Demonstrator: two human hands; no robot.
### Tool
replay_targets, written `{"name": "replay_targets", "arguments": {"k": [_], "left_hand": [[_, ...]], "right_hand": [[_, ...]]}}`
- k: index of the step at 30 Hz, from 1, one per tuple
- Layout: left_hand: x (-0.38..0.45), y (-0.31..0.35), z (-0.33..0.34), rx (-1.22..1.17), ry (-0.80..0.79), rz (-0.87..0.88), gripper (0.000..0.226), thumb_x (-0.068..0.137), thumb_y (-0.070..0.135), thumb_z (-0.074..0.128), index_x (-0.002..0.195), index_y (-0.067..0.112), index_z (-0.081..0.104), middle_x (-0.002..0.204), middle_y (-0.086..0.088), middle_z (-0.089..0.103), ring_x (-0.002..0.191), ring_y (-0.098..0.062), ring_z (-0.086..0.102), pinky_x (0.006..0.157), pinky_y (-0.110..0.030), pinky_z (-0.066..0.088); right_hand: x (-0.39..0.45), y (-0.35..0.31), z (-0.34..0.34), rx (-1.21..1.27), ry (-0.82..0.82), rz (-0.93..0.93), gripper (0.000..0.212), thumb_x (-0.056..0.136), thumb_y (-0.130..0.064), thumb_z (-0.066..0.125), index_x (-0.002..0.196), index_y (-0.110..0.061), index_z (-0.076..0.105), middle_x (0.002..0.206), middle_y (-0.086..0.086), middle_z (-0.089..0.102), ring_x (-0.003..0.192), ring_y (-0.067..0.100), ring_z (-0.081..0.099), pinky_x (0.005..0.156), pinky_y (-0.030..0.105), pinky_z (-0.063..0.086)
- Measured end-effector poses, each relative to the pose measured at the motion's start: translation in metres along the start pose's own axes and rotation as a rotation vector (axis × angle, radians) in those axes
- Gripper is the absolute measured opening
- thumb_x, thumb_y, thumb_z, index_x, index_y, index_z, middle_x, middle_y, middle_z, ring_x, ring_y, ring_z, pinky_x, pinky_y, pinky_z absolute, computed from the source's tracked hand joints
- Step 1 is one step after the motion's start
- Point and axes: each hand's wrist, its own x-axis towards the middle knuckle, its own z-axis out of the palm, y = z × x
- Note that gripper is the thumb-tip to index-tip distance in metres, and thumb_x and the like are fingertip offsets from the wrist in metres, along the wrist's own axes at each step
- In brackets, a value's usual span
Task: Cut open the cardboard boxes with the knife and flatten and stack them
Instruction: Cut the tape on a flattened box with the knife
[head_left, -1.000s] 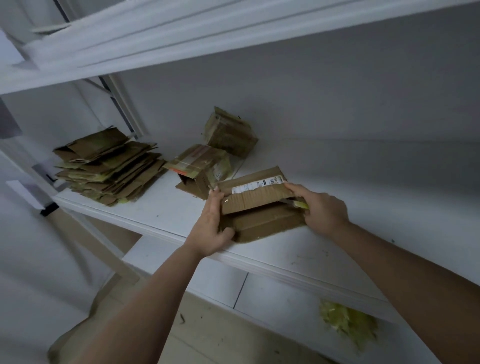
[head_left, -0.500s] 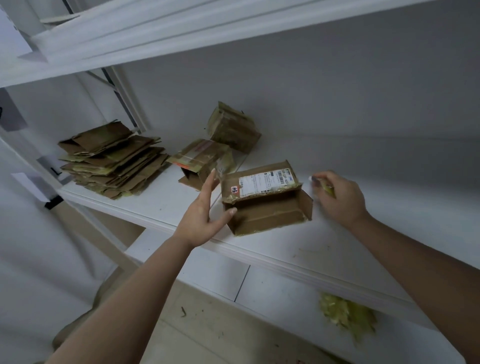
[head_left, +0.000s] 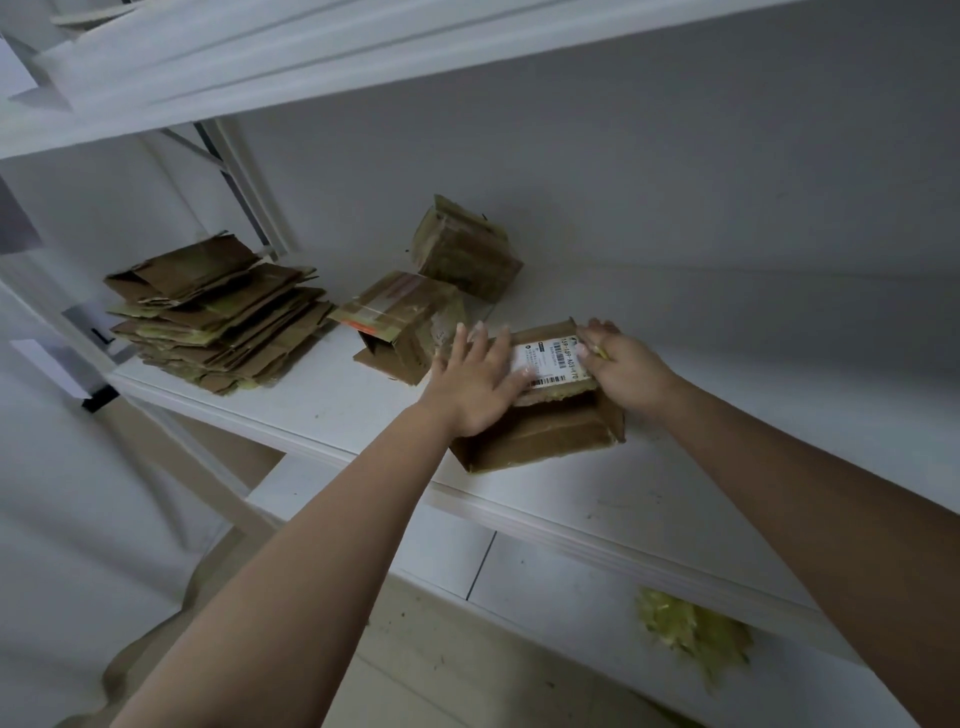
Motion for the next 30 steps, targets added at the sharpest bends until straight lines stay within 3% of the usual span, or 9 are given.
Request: {"name": "replay_targets", "arguments": {"k": [5,11,18,20,22,23,25,28,30], "left_hand": [[-0.011,-0.022,0.026,0.255,-0.151,-0.049,0.075,0.092,0.068,0.012,0.152,0.03,-0.014,0.158,-0.007,-0.023,0.144,-0.026,-0.026,0.116,-0.053,-0.009],[-0.03,-0.058,0.057,0.146,-0.217,-0.156,0.075,0.092,0.07,0.017,0.15,0.036,-0.017,0.157,-0.002,-0.027,0.144,-0.026,-0.026,0.116,-0.054,-0.006],[-0.027,-0.063,0.069,0.091,-0.186,-0.174,0.075,0.091,0.071,0.016,0.15,0.038,-0.015,0.158,-0.002,-0.025,0.144,-0.026,-0.025,0.117,-0.053,-0.005],[-0.03,-0.063,0.067,0.068,-0.174,-0.157,0.074,0.092,0.07,0.019,0.151,0.038,-0.012,0.159,-0.002,-0.021,0.145,-0.026,-0.022,0.117,-0.052,-0.004],[-0.033,-0.064,0.063,0.048,-0.159,-0.112,0.075,0.092,0.068,0.026,0.153,0.037,-0.004,0.161,-0.002,-0.013,0.147,-0.027,-0.015,0.117,-0.05,0.0],[-0.034,-0.064,0.061,0.048,-0.152,-0.085,0.075,0.091,0.067,0.032,0.153,0.036,0.003,0.162,-0.002,-0.005,0.148,-0.028,-0.008,0.117,-0.049,0.004],[-0.034,-0.062,0.055,0.082,-0.105,-0.042,0.075,0.088,0.068,0.043,0.151,0.036,0.021,0.159,-0.006,0.02,0.143,-0.033,0.017,0.116,-0.046,0.019],[-0.027,-0.053,0.047,0.103,0.057,-0.022,0.065,0.086,0.066,0.047,0.14,0.031,0.041,0.138,-0.01,0.045,0.126,-0.031,0.039,0.105,-0.043,0.035],[-0.021,-0.047,0.052,0.099,0.153,-0.017,0.064,0.088,0.063,0.047,0.14,0.026,0.039,0.141,-0.013,0.039,0.132,-0.032,0.034,0.109,-0.045,0.03]], "right_hand": [[-0.006,0.001,0.026,-0.201,-0.16,-0.078,0.058,0.103,-0.032,0.032,0.152,-0.015,0.006,0.16,0.004,-0.005,0.146,0.017,-0.009,0.119,0.036,0.003],[-0.003,0.009,0.071,-0.496,-0.342,-0.132,0.066,0.102,-0.044,0.025,0.151,-0.015,-0.005,0.158,0.008,-0.014,0.145,0.022,-0.017,0.118,0.04,-0.008],[0.002,0.005,0.076,-0.58,-0.372,-0.092,0.065,0.101,-0.045,0.026,0.152,-0.015,-0.001,0.159,0.007,-0.011,0.146,0.022,-0.014,0.118,0.04,-0.004],[0.0,-0.002,0.074,-0.56,-0.352,-0.061,0.06,0.102,-0.041,0.029,0.152,-0.015,0.012,0.16,0.007,0.002,0.147,0.024,-0.001,0.118,0.043,0.008],[-0.005,-0.012,0.066,-0.604,-0.243,-0.05,0.043,0.099,-0.033,0.037,0.137,-0.015,0.045,0.146,0.011,0.041,0.131,0.029,0.041,0.101,0.041,0.041],[-0.008,-0.018,0.062,-0.652,-0.161,-0.075,0.033,0.097,-0.03,0.042,0.121,-0.015,0.058,0.124,0.009,0.059,0.106,0.026,0.057,0.078,0.033,0.051],[-0.012,-0.025,0.057,-0.733,-0.026,-0.127,0.021,0.093,-0.025,0.05,0.104,-0.013,0.063,0.096,0.004,0.066,0.075,0.019,0.055,0.049,0.022,0.036],[-0.015,-0.015,0.064,-0.657,0.086,-0.173,0.035,0.091,-0.025,0.054,0.124,-0.013,0.052,0.123,0.008,0.058,0.109,0.025,0.051,0.075,0.031,0.045],[-0.015,-0.002,0.073,-0.617,-0.009,-0.169,0.056,0.094,-0.033,0.048,0.144,-0.015,0.03,0.154,0.011,0.026,0.143,0.029,0.017,0.112,0.045,0.024]]}}
